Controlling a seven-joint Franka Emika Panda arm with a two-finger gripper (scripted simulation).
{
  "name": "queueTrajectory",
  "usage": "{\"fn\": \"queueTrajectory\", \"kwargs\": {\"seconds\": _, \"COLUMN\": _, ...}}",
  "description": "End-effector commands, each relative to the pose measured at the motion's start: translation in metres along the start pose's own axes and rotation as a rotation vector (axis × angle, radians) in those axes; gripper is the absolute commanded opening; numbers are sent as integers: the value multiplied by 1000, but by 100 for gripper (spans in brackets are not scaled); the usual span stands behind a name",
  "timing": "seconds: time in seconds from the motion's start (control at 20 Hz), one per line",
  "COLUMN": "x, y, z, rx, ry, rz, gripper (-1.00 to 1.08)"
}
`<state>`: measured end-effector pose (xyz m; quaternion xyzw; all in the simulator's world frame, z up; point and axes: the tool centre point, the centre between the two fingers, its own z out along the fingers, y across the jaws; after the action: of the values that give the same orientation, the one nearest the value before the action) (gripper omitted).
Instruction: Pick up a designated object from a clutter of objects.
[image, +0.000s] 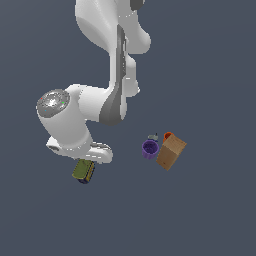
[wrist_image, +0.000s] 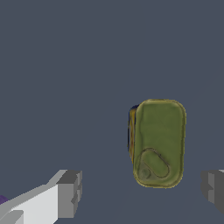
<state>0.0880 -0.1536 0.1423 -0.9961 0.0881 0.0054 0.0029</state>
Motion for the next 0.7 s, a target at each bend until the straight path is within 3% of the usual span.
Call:
{"fn": "queueTrajectory", "kwargs": {"seconds": 0.0, "x": 5, "y": 13, "z": 13, "rx": -1, "ry": 6, "rz": 16, "gripper": 100}}
{"fn": "queueTrajectory", "kwargs": {"seconds": 0.3, "x": 10, "y": 31, "z": 31, "rx": -4, "ry": 11, "rz": 38, "gripper": 100}}
{"fn": "queueTrajectory", "kwargs": {"seconds": 0.65, "x": 9, "y": 33, "z": 36, "rx": -5, "ry": 10, "rz": 40, "gripper": 100}}
